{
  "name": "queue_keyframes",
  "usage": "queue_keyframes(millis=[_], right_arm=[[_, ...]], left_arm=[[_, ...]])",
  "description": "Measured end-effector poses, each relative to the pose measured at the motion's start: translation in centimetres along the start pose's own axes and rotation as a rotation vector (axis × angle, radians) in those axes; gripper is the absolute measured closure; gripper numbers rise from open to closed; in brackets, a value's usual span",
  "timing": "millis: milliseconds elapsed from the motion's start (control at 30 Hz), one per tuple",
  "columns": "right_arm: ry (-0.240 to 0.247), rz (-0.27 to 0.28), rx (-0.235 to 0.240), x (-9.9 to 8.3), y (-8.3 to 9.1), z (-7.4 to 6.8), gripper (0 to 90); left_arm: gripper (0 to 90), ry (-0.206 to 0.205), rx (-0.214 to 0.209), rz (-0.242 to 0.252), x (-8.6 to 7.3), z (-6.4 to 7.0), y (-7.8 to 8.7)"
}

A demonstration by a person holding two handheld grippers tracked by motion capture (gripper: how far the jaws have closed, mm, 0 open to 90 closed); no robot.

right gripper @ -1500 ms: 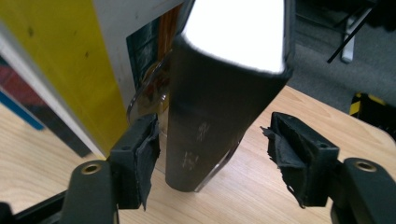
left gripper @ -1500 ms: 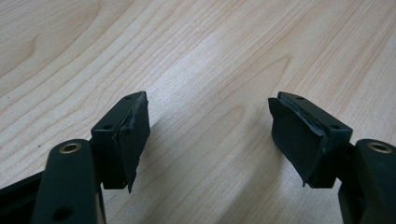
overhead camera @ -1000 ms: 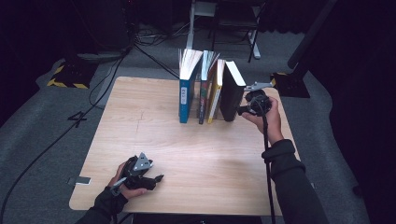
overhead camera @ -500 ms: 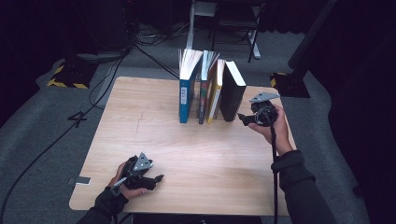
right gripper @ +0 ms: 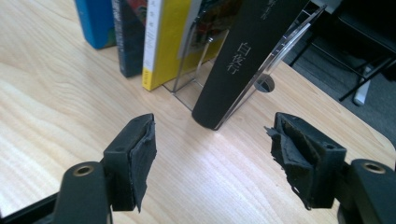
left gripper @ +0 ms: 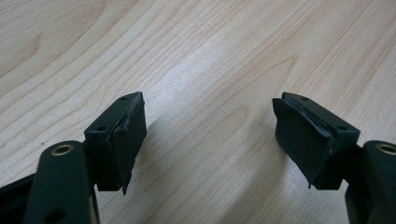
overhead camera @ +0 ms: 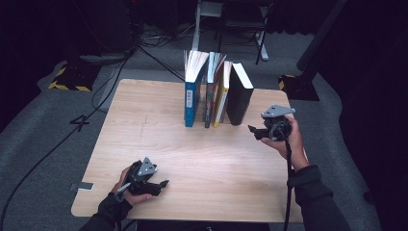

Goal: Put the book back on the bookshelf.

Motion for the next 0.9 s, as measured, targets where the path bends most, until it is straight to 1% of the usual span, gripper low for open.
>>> queue_keyframes(millis=[100,133,233,267,333,367,433,500,567,633,700,833,900], right_arm=[[0.016,0.006,0.012,-0.6,0.6,-0.2,31.0],[0.028,-0.002,0.023,-1.0,0.9,-0.4,30.1],[0.05,0.006,0.02,-1.5,1.5,-0.6,30.2],[0.05,0.006,0.02,-1.5,1.5,-0.6,30.2],[0.059,0.013,0.02,-2.0,2.0,-0.7,30.1],[0.069,0.02,0.028,-2.4,2.5,-0.8,29.7],[0.067,0.026,0.03,-2.5,2.7,-0.9,29.7],[0.059,0.034,0.041,-3.1,3.1,-0.9,29.4],[0.064,0.045,0.047,-3.6,3.5,-1.1,28.4],[0.077,0.046,0.061,-4.2,3.7,-1.4,27.7],[0.099,0.049,0.07,-5.0,4.0,-1.8,27.1],[0.112,0.053,0.084,-6.2,4.4,-2.2,26.2],[0.117,0.058,0.081,-6.8,4.6,-2.3,26.2]], left_arm=[[25.2,-0.001,0.0,0.0,0.0,0.0,0.0],[25.2,-0.001,0.0,0.0,0.0,0.0,0.0],[25.2,0.0,0.0,0.0,0.0,0.0,0.0],[25.2,0.0,0.0,0.0,0.0,0.0,0.0],[25.2,-0.001,0.0,0.0,0.0,0.0,0.0],[25.2,-0.001,0.0,0.0,0.0,0.0,0.0],[25.2,-0.001,0.0,0.0,0.0,0.0,0.0],[25.2,0.0,0.0,0.0,0.0,0.0,0.0],[25.2,-0.001,0.0,0.0,0.0,0.0,0.0],[25.2,0.0,0.0,0.0,0.0,0.0,0.0],[25.2,-0.001,0.0,0.0,0.0,0.0,0.0],[25.2,0.001,-0.001,-0.001,0.0,0.0,0.0],[25.2,0.001,0.0,-0.001,0.0,0.0,0.0]])
Point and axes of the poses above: each handheld gripper's, and its own axes: y roughly backward along the jaws, x roughly out of its top, z roughly to its right, the point moved 4 cm from there along -y, roughly forward along the jaws, and after that the axes turned 11 degrees about -x, right-handed, at the moved point
